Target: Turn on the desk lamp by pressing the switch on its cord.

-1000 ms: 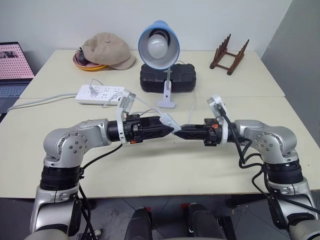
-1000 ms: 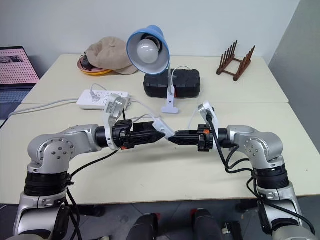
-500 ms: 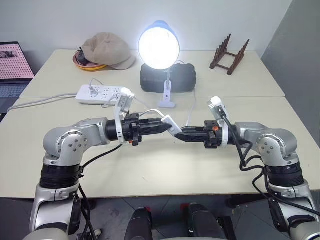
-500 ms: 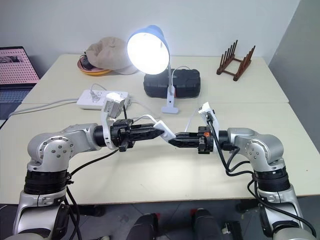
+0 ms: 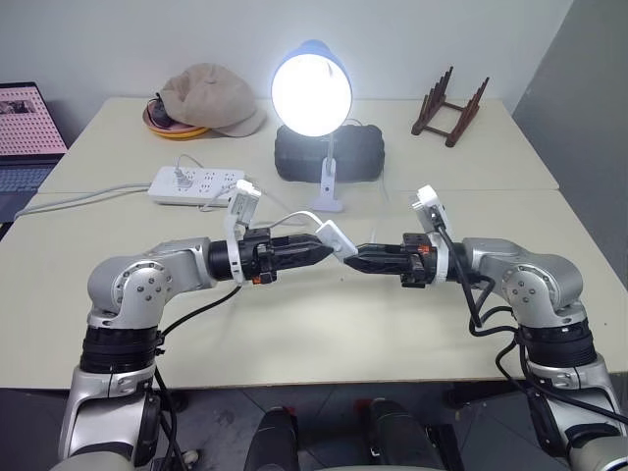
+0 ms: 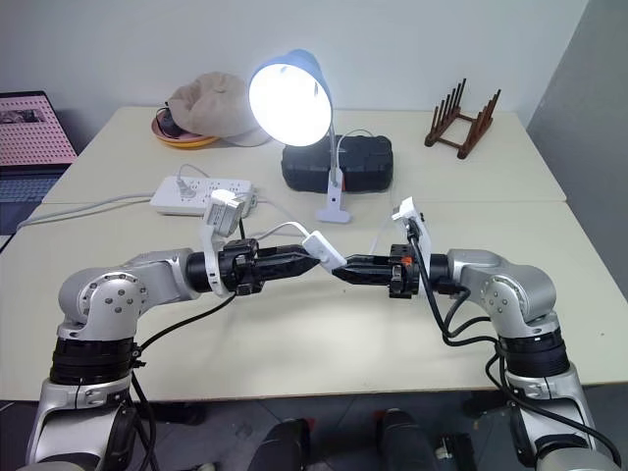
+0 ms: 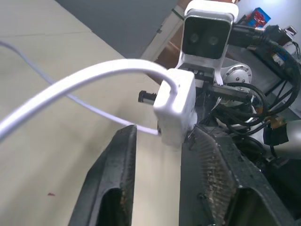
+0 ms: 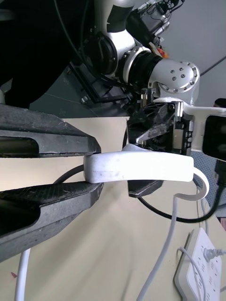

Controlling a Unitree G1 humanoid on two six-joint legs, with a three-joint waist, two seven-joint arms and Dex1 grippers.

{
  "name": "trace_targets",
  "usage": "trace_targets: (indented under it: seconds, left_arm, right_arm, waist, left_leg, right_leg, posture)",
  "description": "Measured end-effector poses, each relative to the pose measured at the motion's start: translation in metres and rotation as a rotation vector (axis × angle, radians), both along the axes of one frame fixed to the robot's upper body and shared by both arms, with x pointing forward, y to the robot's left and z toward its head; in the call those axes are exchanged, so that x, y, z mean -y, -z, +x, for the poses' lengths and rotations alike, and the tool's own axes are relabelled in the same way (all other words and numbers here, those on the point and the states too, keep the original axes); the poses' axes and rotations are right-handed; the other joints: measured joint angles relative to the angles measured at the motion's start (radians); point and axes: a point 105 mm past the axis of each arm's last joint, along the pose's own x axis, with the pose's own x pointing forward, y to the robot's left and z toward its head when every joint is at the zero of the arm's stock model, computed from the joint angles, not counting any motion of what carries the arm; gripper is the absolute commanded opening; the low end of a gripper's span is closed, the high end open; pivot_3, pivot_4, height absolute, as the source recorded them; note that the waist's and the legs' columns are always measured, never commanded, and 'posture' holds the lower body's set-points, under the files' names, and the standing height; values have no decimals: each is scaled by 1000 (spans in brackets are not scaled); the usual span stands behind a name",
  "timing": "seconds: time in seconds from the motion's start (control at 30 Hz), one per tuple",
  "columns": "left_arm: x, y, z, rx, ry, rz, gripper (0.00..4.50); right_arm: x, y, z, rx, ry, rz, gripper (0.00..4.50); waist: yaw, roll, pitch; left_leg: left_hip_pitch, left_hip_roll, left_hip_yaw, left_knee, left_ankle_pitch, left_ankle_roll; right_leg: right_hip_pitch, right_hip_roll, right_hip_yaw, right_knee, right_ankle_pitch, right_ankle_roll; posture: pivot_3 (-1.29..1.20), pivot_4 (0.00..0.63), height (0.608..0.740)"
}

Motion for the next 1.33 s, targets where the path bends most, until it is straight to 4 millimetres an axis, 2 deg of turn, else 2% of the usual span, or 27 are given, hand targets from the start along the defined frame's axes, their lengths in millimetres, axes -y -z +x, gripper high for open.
trace_targets:
  seconds: [0.1,0.17,0.23,0.27,0.33,0.4,0.5,0.57,0.63,0.67,0.73,0.9,0.97,1.03,1.1,1.2,1.33]
  left_arm:
    - [-8,2,0,-8,-26,10,3484]
    - [-23,7,-4,22,-70,80,3886]
    - [-38,11,-5,111,-118,194,4187]
    - [-43,9,-2,212,-134,284,4366]
    - [-44,5,0,319,-136,347,4491]
    - [-45,3,5,506,-126,478,4491]
    - [-44,5,8,599,-115,541,4491]
    - [-42,5,9,636,-107,551,4500]
    - [-42,5,9,639,-104,550,4500]
    - [-42,6,8,635,-96,545,4500]
    - [-43,7,7,618,-90,539,4500]
    - [-54,5,20,575,-143,544,4500]
    - [-57,-2,27,590,-149,557,4500]
    - [-64,-8,36,607,-163,578,4500]
    - [-72,-10,43,604,-180,588,4500]
    - [-73,-9,47,617,-154,608,4500]
    - [-80,-8,54,601,-160,624,4500]
  right_arm:
    - [0,-3,5,24,21,-8,352]
    - [1,1,22,97,81,-74,352]
    - [13,18,43,176,178,-217,352]
    - [22,35,58,244,232,-351,352]
    - [27,52,68,304,240,-466,352]
    - [29,73,75,381,183,-604,352]
    - [34,82,78,411,147,-658,352]
    - [33,81,82,436,123,-664,1052]
    - [34,82,82,449,111,-666,1242]
    - [35,84,79,427,86,-661,1555]
    - [37,78,73,408,58,-622,1857]
    - [69,45,64,432,126,-596,3022]
    - [77,35,52,429,137,-578,3537]
    - [86,26,31,387,156,-535,3939]
    - [89,12,21,386,204,-485,4464]
    - [94,2,12,407,280,-455,4464]
    - [89,14,2,341,321,-428,4464]
  waist:
    - [1,0,0]
    - [-8,0,0]
    - [-3,0,0]
    - [0,0,0]
    - [7,0,0]
    - [10,0,0]
    - [11,0,0]
    - [10,0,0]
    - [9,0,0]
    - [9,0,0]
    - [9,1,1]
    - [20,1,1]
    - [24,1,1]
    - [28,1,1]
    - [26,1,1]
    - [21,1,1]
    - [18,1,1]
  left_leg:
    - [0,0,0,0,0,0]
    - [0,0,1,0,0,0]
    - [0,0,1,-1,0,0]
    - [0,0,2,-1,0,0]
    - [0,-1,2,-1,0,0]
    - [-1,-1,3,-1,0,0]
    - [-2,-1,4,-1,0,0]
    - [-1,-1,4,-1,0,0]
    - [-1,0,4,-2,0,0]
    - [-1,0,3,-2,0,0]
    - [-1,0,3,-2,0,0]
    - [-1,0,3,-1,0,0]
    - [-1,0,3,-1,0,0]
    - [-1,0,2,-1,0,0]
    - [-1,-1,3,-1,0,0]
    - [-1,0,3,-1,0,0]
    - [-1,0,3,-1,0,0]
  right_leg:
    - [0,0,0,0,0,0]
    - [-1,0,1,0,-1,-1]
    - [-1,0,1,-1,-1,-2]
    - [-2,0,1,-1,-3,-6]
    - [-1,-1,1,-2,-3,-6]
    - [-1,-2,2,-3,-3,-5]
    - [-2,-2,2,-3,-1,-1]
    - [-2,-2,2,-2,0,0]
    - [-2,-2,2,-2,0,0]
    - [-2,-2,1,-2,0,0]
    - [-2,-2,2,-1,0,0]
    - [-2,-2,1,-1,0,0]
    - [-2,-1,1,-1,0,0]
    - [-2,-1,0,-1,-1,0]
    - [-2,-2,1,-1,-1,0]
    - [-2,-1,1,-1,-1,0]
    - [-2,-1,1,0,-1,-1]
  posture:
    - [0,150,740]
    - [0,150,740]
    - [0,150,740]
    - [0,150,740]
    - [0,150,740]
    - [0,150,740]
    - [0,150,740]
    - [0,150,740]
    - [0,150,740]
    - [0,150,740]
    - [0,150,740]
    - [0,150,740]
    - [0,150,740]
    - [0,150,740]
    - [0,150,740]
    - [0,150,740]
    - [0,150,740]
